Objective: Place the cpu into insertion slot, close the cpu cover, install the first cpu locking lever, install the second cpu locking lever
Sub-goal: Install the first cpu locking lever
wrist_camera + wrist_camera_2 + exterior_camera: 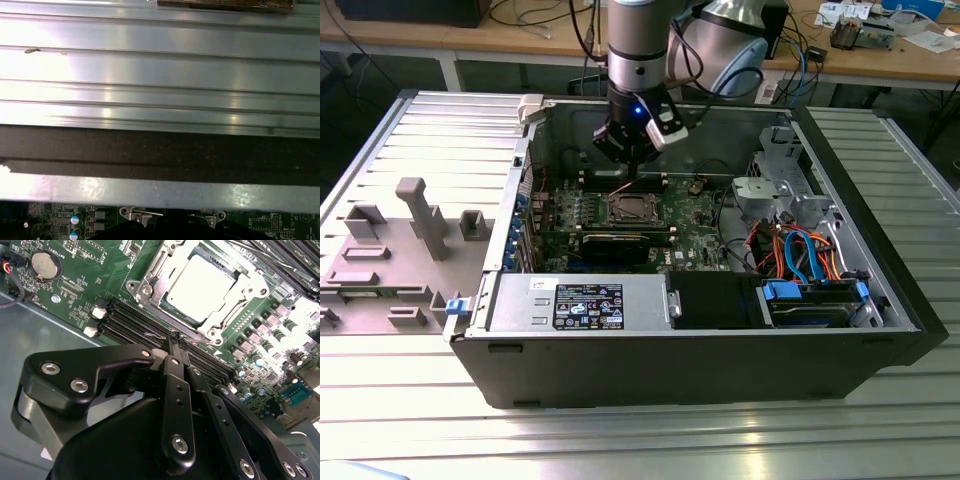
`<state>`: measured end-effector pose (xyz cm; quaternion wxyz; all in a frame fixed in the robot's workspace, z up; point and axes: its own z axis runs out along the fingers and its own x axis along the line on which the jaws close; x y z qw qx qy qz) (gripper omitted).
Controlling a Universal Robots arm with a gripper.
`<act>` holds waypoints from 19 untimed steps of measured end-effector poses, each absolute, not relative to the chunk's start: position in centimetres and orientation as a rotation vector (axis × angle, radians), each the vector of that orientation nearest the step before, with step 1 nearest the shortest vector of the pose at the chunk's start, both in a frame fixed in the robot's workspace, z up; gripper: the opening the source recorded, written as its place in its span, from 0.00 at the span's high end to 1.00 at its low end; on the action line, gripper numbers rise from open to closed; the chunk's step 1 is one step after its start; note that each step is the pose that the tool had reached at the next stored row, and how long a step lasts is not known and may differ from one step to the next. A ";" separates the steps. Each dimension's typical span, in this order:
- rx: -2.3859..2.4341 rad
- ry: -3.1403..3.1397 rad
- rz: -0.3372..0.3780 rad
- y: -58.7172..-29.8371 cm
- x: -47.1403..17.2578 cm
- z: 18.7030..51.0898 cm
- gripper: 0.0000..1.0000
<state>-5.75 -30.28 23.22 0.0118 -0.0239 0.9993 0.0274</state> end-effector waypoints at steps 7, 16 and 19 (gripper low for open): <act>-0.075 3.116 0.085 -30.2 -5.4 23.0 0.89; -0.075 3.116 0.085 -30.2 -4.7 22.3 0.89; -0.075 3.116 0.086 -30.2 -4.5 22.1 0.89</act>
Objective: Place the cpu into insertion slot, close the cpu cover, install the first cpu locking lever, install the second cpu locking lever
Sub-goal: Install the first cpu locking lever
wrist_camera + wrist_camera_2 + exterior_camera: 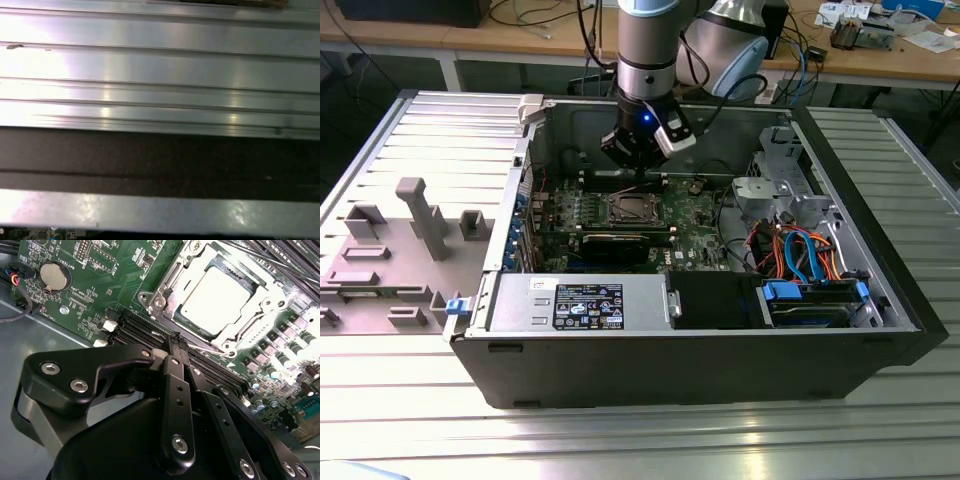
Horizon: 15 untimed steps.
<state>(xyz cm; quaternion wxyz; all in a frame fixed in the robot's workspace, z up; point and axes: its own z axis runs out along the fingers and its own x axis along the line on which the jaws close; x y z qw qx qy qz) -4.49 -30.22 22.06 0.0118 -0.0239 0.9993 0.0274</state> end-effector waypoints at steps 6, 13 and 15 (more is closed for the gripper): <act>-0.075 3.116 0.085 -30.2 -4.2 21.6 0.89; -0.074 3.116 0.085 -30.2 -4.1 20.9 0.89; -0.074 3.116 0.085 -30.2 -4.0 20.7 0.89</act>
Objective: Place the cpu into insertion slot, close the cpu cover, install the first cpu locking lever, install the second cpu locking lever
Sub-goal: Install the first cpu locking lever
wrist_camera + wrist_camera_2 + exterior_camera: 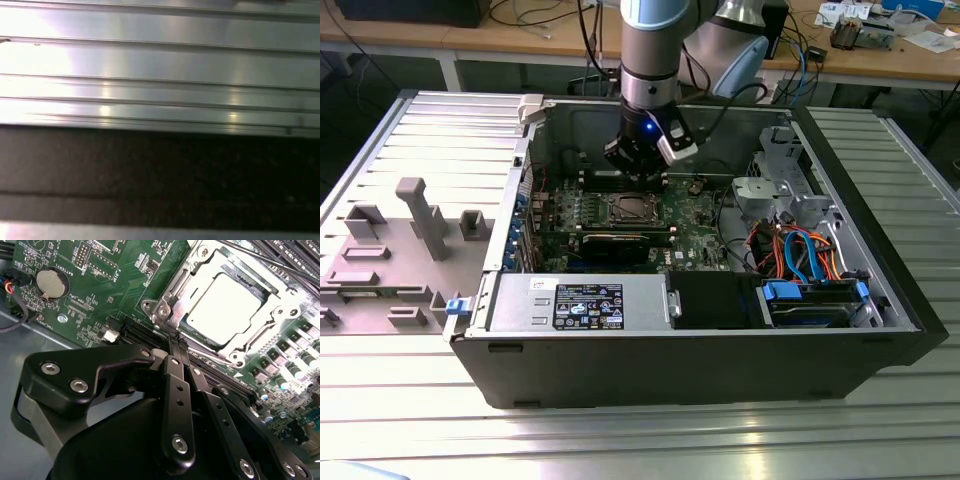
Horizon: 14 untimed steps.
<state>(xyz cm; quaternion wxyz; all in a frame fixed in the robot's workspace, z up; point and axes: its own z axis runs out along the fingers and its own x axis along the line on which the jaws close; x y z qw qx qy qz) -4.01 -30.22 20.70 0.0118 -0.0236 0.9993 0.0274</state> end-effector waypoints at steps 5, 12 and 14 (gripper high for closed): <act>-0.073 3.116 0.085 -30.2 -3.9 20.5 0.89; -0.074 3.116 0.072 -30.2 -3.9 20.6 0.89; -0.074 3.117 0.053 -30.2 -3.8 20.2 0.89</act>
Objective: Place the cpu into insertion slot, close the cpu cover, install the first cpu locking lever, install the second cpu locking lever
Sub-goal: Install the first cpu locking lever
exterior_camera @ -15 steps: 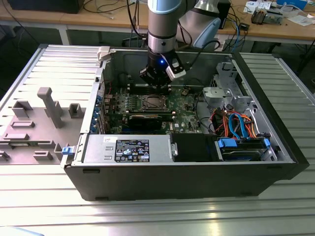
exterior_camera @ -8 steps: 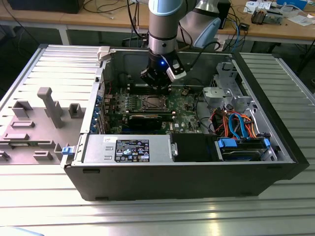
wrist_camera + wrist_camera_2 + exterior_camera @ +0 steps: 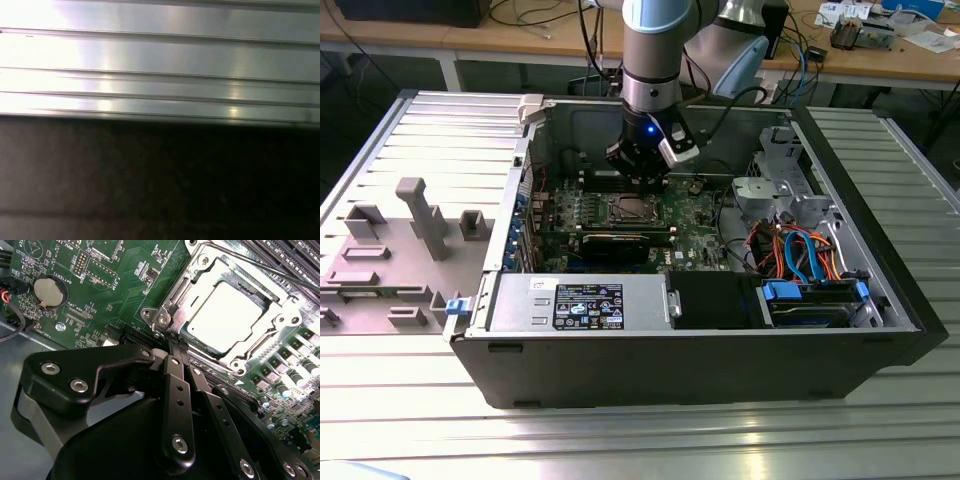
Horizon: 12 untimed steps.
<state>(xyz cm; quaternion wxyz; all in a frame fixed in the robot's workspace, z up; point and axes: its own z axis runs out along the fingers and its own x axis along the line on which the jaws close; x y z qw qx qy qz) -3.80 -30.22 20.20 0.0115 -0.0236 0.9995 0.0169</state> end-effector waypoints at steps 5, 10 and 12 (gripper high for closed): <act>-0.074 3.117 0.064 -30.2 -3.8 20.2 0.89; -0.074 3.116 0.070 -30.1 -3.8 20.2 0.89; -0.074 3.116 0.071 -30.1 -3.8 20.3 0.89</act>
